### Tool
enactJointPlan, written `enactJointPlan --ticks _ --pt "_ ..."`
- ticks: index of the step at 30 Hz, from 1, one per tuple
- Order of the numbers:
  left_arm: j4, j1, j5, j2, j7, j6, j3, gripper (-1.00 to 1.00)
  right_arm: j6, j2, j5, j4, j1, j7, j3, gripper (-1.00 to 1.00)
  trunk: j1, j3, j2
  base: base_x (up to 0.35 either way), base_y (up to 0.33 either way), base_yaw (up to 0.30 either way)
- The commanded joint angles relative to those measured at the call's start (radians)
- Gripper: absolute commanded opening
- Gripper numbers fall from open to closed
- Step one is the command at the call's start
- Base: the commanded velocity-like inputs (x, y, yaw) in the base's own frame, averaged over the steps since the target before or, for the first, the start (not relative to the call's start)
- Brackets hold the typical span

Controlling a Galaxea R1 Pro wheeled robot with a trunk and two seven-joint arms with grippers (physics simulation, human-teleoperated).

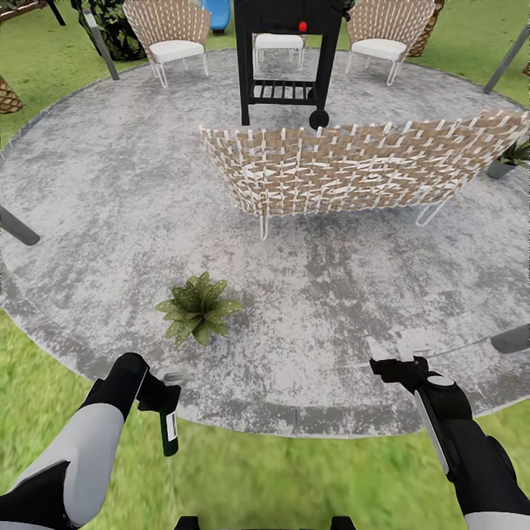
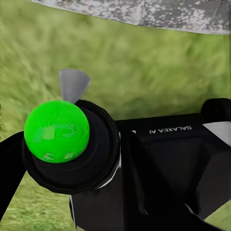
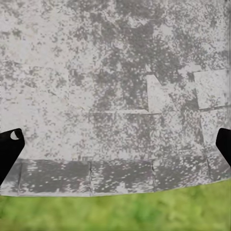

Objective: Pick up the pesticide atomizer in the garden and spray insectifuge to fully cover both potted plants in the garden.

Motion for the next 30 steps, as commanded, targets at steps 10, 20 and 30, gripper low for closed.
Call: enactJointPlan --ticks 10,20,30 --pt "-0.001 -0.001 -0.011 -0.002 -0.010 0.001 0.005 -1.00 0.005 0.000 0.011 -0.002 0.000 0.009 -0.002 1.00 -0.038 0.047 0.070 0.000 0.000 0.000" --pt "-0.001 0.000 -0.011 -0.002 -0.010 0.001 0.005 -1.00 0.005 0.000 0.011 -0.002 0.000 0.009 -0.003 1.00 -0.077 0.094 0.140 0.000 0.000 0.000" --pt "-0.001 -0.001 -0.011 -0.001 -0.010 0.001 0.005 -1.00 0.005 0.000 0.011 -0.002 0.000 0.009 -0.002 1.00 -0.096 0.126 0.175 0.000 0.000 0.000"
